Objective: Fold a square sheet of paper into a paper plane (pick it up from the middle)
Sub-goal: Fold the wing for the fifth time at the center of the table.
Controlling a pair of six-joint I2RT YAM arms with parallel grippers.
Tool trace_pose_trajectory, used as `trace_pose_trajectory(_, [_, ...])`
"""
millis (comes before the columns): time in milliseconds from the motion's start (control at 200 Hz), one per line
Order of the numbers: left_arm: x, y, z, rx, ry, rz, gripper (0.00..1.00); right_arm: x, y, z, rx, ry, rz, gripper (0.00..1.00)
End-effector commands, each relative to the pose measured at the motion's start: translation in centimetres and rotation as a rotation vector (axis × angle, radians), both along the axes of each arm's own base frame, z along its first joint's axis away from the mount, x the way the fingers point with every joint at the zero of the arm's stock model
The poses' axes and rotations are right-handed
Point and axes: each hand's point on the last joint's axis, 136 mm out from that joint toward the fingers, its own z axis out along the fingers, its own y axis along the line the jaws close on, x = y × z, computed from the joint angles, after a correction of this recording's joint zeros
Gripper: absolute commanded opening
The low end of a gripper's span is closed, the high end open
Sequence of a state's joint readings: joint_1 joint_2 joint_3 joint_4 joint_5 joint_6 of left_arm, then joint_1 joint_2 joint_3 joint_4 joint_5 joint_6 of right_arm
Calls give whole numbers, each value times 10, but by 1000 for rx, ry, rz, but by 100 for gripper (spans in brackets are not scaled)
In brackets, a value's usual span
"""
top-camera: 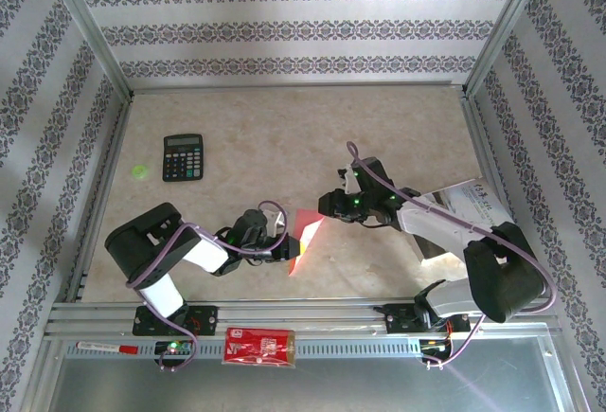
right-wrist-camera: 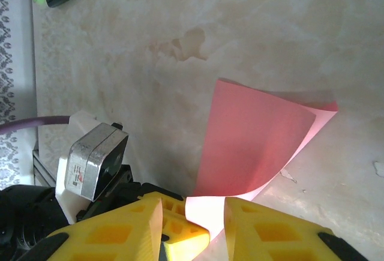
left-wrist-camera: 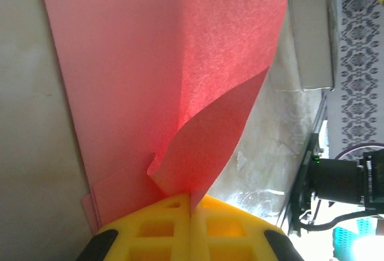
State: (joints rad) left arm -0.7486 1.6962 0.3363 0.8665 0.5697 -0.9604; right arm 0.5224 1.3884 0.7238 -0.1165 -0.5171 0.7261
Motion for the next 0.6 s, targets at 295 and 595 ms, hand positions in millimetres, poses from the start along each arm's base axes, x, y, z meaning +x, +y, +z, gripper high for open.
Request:
trace_pose_trajectory(295, [6, 10, -3, -88, 59, 75, 0, 7, 20, 7, -29, -60, 95, 32])
trace_pose_trajectory(595, [4, 19, -17, -78, 131, 117, 0, 16, 34, 4, -40, -61, 140, 33])
